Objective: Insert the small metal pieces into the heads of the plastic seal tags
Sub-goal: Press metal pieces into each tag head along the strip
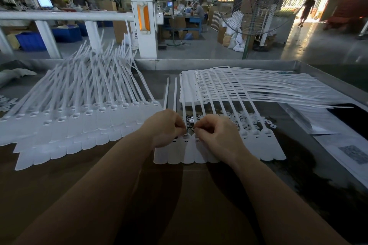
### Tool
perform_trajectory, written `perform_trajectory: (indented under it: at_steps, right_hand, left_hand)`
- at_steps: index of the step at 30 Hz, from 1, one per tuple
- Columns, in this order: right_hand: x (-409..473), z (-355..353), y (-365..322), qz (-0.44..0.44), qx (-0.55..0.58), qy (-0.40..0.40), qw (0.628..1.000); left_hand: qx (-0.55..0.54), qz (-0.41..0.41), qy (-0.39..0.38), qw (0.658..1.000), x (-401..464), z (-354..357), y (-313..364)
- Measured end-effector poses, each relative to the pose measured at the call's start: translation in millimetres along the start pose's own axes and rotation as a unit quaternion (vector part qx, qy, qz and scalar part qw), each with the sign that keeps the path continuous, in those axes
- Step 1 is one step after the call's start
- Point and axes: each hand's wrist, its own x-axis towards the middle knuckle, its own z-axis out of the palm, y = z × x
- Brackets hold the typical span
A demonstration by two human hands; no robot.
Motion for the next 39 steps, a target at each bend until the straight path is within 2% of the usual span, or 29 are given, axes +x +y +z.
perform_trajectory:
  at_steps: [4, 16, 20, 25, 34, 39]
  right_hand:
    - [0, 0, 0, 0.000, 0.000, -0.001, 1.000]
    - [1, 1, 0, 0.004, 0.001, 0.001, 1.000]
    - [1, 1, 0, 0.005, -0.001, -0.001, 1.000]
    - [0, 1, 1, 0.008, 0.003, -0.003, 1.000]
    - [0, 1, 1, 0.008, 0.006, -0.003, 1.000]
    - [-1, 1, 1, 0.008, 0.006, -0.004, 1.000]
  left_hand:
    - [0.005, 0.001, -0.013, 1.000, 1, -3, 2]
    - [-0.057, -0.047, 0.078, 0.994, -9, -5, -11]
    - [-0.079, -0.057, 0.072, 0.993, -16, -8, -18]
    - [-0.041, -0.026, 0.044, 0.998, -23, -4, -18]
    - [0.074, 0.011, 0.040, 0.996, -26, -6, -15]
    - [0.040, -0.004, 0.070, 0.997, -26, -6, -15]
